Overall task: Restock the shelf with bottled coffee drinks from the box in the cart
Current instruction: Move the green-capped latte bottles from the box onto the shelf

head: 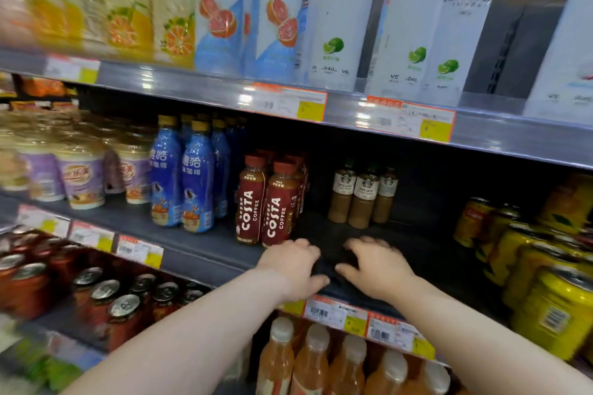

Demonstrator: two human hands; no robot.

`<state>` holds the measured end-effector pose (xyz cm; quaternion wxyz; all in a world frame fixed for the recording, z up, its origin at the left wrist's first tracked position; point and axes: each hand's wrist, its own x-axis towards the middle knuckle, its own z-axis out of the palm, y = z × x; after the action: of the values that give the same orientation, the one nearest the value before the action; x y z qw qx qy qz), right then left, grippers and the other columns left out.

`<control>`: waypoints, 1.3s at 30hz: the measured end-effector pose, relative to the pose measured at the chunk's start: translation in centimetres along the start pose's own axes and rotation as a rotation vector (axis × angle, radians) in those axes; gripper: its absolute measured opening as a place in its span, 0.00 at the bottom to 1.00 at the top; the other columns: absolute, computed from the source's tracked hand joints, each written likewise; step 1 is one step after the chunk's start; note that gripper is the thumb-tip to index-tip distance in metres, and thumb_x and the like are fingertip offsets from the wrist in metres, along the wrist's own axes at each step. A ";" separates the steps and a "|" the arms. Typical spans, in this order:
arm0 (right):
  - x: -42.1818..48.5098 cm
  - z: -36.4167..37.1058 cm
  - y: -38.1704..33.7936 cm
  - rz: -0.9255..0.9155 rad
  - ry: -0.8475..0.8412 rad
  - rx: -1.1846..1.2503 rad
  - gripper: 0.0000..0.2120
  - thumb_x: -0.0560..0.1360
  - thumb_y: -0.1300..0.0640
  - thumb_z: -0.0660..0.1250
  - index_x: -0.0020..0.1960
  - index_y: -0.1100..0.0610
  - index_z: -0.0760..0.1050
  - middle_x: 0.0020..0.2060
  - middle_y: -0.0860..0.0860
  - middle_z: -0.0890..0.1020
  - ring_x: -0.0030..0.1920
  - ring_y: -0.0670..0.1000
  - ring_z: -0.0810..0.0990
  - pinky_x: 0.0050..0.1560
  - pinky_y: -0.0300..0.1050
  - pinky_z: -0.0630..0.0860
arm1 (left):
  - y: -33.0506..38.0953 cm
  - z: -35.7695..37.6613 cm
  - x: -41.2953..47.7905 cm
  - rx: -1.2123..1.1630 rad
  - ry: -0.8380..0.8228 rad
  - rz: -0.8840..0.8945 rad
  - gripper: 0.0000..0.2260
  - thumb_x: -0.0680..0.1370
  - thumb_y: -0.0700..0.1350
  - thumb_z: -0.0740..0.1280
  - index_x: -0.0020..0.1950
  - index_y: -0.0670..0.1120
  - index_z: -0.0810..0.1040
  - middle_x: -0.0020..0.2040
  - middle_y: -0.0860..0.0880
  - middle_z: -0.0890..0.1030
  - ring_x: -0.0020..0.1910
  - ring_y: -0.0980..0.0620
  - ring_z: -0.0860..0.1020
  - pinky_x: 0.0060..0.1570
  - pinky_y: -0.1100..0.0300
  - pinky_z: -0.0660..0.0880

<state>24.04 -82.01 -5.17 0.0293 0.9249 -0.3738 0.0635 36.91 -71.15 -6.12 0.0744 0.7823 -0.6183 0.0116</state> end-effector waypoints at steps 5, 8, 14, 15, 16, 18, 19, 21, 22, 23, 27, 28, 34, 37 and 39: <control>-2.7 -0.8 -7.9 -0.101 -0.004 0.022 0.24 0.76 0.39 0.59 0.69 0.48 0.66 0.64 0.50 0.73 0.65 0.54 0.70 0.62 0.51 0.69 | -5.6 -0.9 -8.5 0.052 0.065 -0.121 0.24 0.76 0.61 0.59 0.66 0.48 0.70 0.62 0.47 0.71 0.63 0.44 0.70 0.59 0.49 0.70; -5.0 -0.3 -14.4 -0.201 0.002 0.041 0.23 0.76 0.40 0.60 0.67 0.49 0.67 0.64 0.51 0.73 0.65 0.55 0.70 0.63 0.50 0.68 | -9.6 -1.1 -15.0 0.099 0.045 -0.236 0.25 0.77 0.61 0.59 0.68 0.48 0.68 0.65 0.46 0.70 0.65 0.44 0.68 0.61 0.49 0.68; -9.0 1.7 -27.4 -0.414 -0.066 0.048 0.24 0.76 0.39 0.59 0.68 0.49 0.67 0.65 0.51 0.72 0.66 0.56 0.69 0.64 0.52 0.68 | -16.3 -1.0 -28.1 0.118 0.011 -0.468 0.25 0.76 0.62 0.60 0.68 0.49 0.67 0.65 0.47 0.70 0.65 0.44 0.69 0.61 0.48 0.68; -9.7 2.1 -29.5 -0.452 -0.084 0.048 0.24 0.76 0.39 0.59 0.67 0.50 0.67 0.64 0.51 0.72 0.66 0.56 0.69 0.63 0.52 0.68 | -17.3 -0.9 -30.2 0.114 -0.008 -0.511 0.25 0.76 0.62 0.60 0.68 0.49 0.67 0.64 0.47 0.69 0.65 0.44 0.68 0.61 0.48 0.68; -10.3 2.4 -31.5 -0.487 -0.101 0.048 0.24 0.76 0.40 0.59 0.67 0.50 0.67 0.64 0.52 0.72 0.65 0.56 0.69 0.62 0.51 0.68 | -18.2 -0.9 -32.2 0.105 -0.022 -0.555 0.25 0.76 0.62 0.60 0.68 0.49 0.67 0.64 0.47 0.69 0.65 0.44 0.68 0.61 0.48 0.68; -11.4 2.9 -35.4 -0.559 -0.132 0.051 0.22 0.76 0.40 0.60 0.65 0.50 0.68 0.62 0.52 0.73 0.65 0.57 0.70 0.61 0.51 0.68 | -20.1 -0.8 -36.0 0.085 -0.035 -0.640 0.26 0.76 0.62 0.60 0.68 0.48 0.67 0.65 0.46 0.69 0.66 0.44 0.68 0.62 0.49 0.68; -11.9 3.1 -37.3 -0.596 -0.140 0.055 0.22 0.75 0.40 0.60 0.64 0.50 0.69 0.61 0.52 0.74 0.64 0.57 0.70 0.60 0.51 0.68 | -21.1 -0.8 -37.7 0.085 -0.037 -0.678 0.26 0.76 0.62 0.60 0.68 0.48 0.67 0.65 0.46 0.70 0.66 0.44 0.69 0.62 0.50 0.68; -12.6 3.3 -40.8 -0.668 -0.147 0.059 0.21 0.75 0.40 0.60 0.63 0.51 0.69 0.60 0.52 0.74 0.63 0.57 0.71 0.60 0.52 0.69 | -22.7 -0.8 -41.0 0.095 -0.027 -0.745 0.26 0.76 0.62 0.59 0.68 0.47 0.68 0.64 0.46 0.71 0.65 0.44 0.70 0.60 0.51 0.69; -12.9 3.5 -42.6 -0.702 -0.153 0.054 0.22 0.75 0.40 0.60 0.63 0.52 0.69 0.61 0.52 0.74 0.64 0.57 0.71 0.61 0.52 0.69 | -23.4 -0.8 -42.5 0.093 -0.021 -0.779 0.26 0.76 0.62 0.59 0.68 0.47 0.68 0.64 0.46 0.71 0.65 0.45 0.70 0.60 0.52 0.69; -13.1 3.6 -44.3 -0.734 -0.157 0.048 0.23 0.76 0.40 0.60 0.65 0.52 0.68 0.62 0.53 0.73 0.65 0.57 0.70 0.62 0.52 0.69 | -24.1 -0.8 -43.9 0.087 -0.020 -0.813 0.26 0.77 0.61 0.59 0.68 0.47 0.68 0.65 0.47 0.71 0.66 0.45 0.69 0.61 0.52 0.68; -13.3 4.6 -50.9 -0.844 -0.189 0.029 0.23 0.76 0.41 0.59 0.66 0.52 0.68 0.64 0.53 0.73 0.65 0.58 0.70 0.62 0.53 0.69 | -27.2 -0.4 -48.9 0.068 -0.038 -0.952 0.26 0.76 0.61 0.60 0.68 0.47 0.67 0.64 0.47 0.70 0.65 0.45 0.69 0.61 0.50 0.69; -13.2 5.0 -52.6 -0.870 -0.207 0.025 0.22 0.76 0.41 0.59 0.65 0.52 0.68 0.63 0.53 0.73 0.64 0.58 0.70 0.61 0.53 0.69 | -28.2 -0.3 -50.0 0.065 -0.043 -0.986 0.26 0.76 0.61 0.60 0.68 0.47 0.67 0.64 0.47 0.71 0.65 0.45 0.69 0.61 0.49 0.69; -11.3 7.6 -63.2 -1.022 -0.266 0.029 0.24 0.76 0.41 0.59 0.67 0.50 0.67 0.64 0.53 0.73 0.66 0.57 0.70 0.64 0.52 0.68 | -35.0 -0.1 -55.0 0.086 -0.084 -1.173 0.25 0.76 0.62 0.60 0.68 0.48 0.68 0.64 0.47 0.71 0.65 0.45 0.69 0.62 0.50 0.68; -9.2 8.5 -67.8 -1.082 -0.288 0.054 0.22 0.76 0.42 0.59 0.67 0.50 0.66 0.64 0.52 0.73 0.65 0.56 0.70 0.63 0.50 0.68 | -39.0 0.0 -56.1 0.090 -0.129 -1.243 0.25 0.76 0.62 0.60 0.67 0.49 0.67 0.64 0.47 0.71 0.65 0.45 0.69 0.62 0.49 0.68; -7.5 8.8 -70.5 -1.105 -0.299 0.063 0.22 0.76 0.42 0.60 0.68 0.49 0.66 0.64 0.52 0.73 0.65 0.56 0.70 0.63 0.50 0.68 | -41.9 -0.1 -56.1 0.088 -0.150 -1.280 0.25 0.76 0.62 0.60 0.66 0.49 0.67 0.64 0.47 0.71 0.64 0.45 0.69 0.62 0.49 0.68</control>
<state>68.57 -27.11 -15.38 -0.0228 0.9823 0.1672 -0.0817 64.33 -7.55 -16.52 -0.0089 0.9974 -0.0319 -0.0645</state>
